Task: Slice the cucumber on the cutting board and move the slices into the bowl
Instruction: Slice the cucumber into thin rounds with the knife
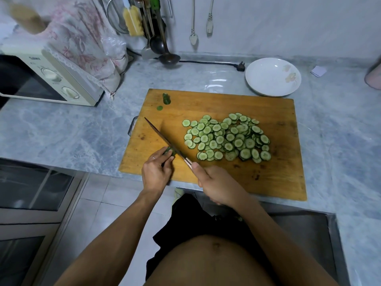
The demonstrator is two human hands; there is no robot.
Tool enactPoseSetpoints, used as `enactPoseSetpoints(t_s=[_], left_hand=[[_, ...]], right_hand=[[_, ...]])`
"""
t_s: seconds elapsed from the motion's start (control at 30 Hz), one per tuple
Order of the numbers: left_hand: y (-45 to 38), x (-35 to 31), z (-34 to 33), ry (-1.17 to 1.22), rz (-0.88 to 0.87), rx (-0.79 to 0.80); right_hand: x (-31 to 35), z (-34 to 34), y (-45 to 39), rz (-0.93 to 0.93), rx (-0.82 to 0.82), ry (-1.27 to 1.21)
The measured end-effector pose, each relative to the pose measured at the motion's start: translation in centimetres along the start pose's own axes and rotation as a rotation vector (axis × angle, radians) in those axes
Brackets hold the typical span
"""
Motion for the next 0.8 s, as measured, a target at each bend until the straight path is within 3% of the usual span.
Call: enactPoseSetpoints(t_s=[0.13, 0.57, 0.8], left_hand=[[0.2, -0.1, -0.2, -0.013, -0.024, -0.003], [0.1, 0.2, -0.2, -0.006, 0.039, -0.009], [0.3, 0.0, -0.3, -0.021, -0.037, -0.011]], right_hand=[[0.5, -0.4, 0.2, 0.037, -0.012, 0.083], [1.1, -0.2, -0.9, 0.008, 0.061, 0.027], [1.2, -0.7, -2.0, -0.036, 0.090, 0.015]])
Point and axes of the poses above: each hand's wrist, its own y-axis away from the middle knuckle, its own z-axis out of the back of the hand, x = y × z, the point moved 7 cm from there along -y, towards the middle knuckle, and after that the axes turned 1 degree about y, right-handed, at the moved point
